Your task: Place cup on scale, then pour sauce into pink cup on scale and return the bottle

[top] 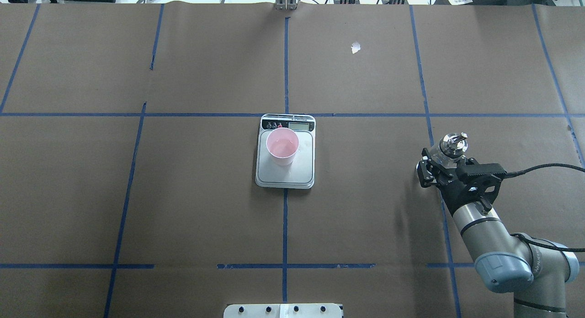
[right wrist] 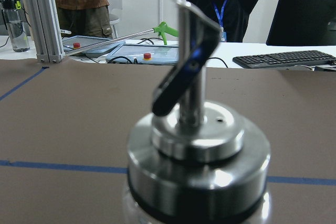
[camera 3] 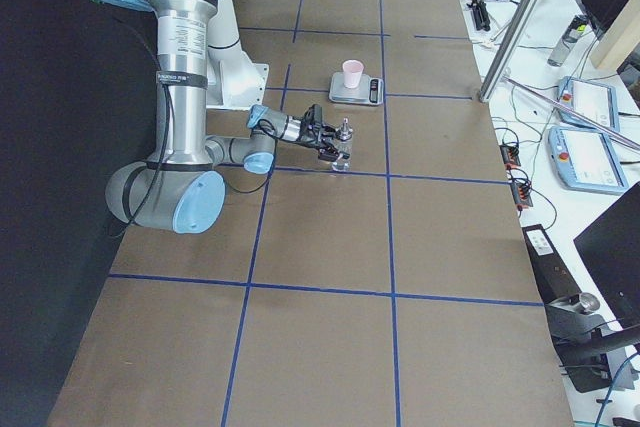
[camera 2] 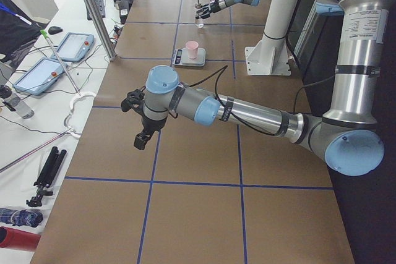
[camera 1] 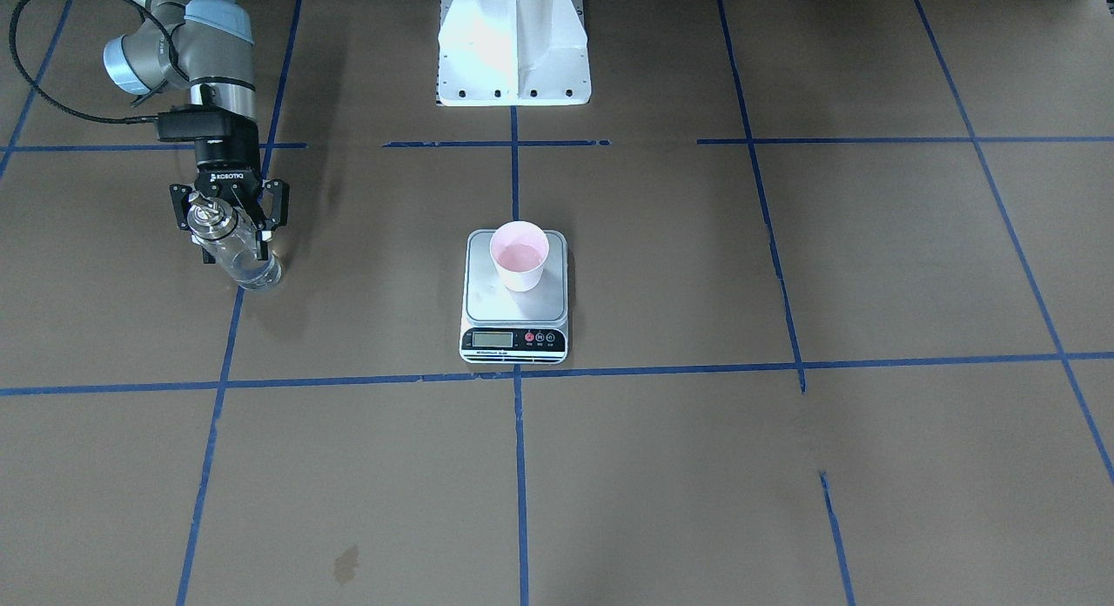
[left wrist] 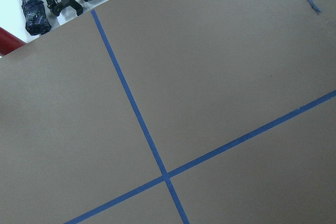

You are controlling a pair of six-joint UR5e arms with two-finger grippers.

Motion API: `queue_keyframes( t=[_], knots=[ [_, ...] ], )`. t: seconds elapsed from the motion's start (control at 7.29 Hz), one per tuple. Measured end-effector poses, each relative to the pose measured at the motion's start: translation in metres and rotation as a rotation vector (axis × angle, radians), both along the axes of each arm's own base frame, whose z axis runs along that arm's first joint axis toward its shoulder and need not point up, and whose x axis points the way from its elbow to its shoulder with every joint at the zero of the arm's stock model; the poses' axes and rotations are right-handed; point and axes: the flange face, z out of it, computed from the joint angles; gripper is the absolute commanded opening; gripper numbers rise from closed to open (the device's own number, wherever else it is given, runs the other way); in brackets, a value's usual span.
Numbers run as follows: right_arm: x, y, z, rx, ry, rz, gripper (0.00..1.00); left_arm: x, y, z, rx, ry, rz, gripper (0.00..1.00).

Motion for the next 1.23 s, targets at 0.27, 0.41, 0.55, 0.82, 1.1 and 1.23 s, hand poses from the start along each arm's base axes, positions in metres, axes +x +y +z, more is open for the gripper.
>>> queue_keyframes(
  t=[0.27, 0.41, 0.55, 0.82, 1.1, 1.23],
  knots=[
    [0.000, 0.000, 0.001, 0.000, 0.002, 0.000, 0.00, 0.000, 0.000, 0.000, 0.000, 0.000, 0.000, 1.00],
    [-0.001, 0.000, 0.002, -0.001, 0.004, -0.001, 0.06, 0.000, 0.000, 0.000, 0.001, 0.000, 0.001, 1.00],
    [-0.001, 0.000, 0.003, -0.001, 0.007, -0.002, 0.42, 0.000, 0.000, 0.000, 0.001, 0.000, 0.001, 1.00],
    [-0.004, 0.000, 0.009, -0.002, 0.019, 0.001, 1.00, 0.000, 0.000, 0.000, 0.001, 0.000, 0.001, 1.00],
    [-0.010, -0.001, 0.018, -0.005, 0.037, 0.001, 1.00, 0.000, 0.000, 0.000, 0.000, 0.000, 0.001, 1.00],
    [-0.011, -0.001, 0.019, -0.005, 0.040, 0.001, 1.00, 0.000, 0.000, 0.000, 0.000, 0.000, 0.001, 1.00]
  ],
)
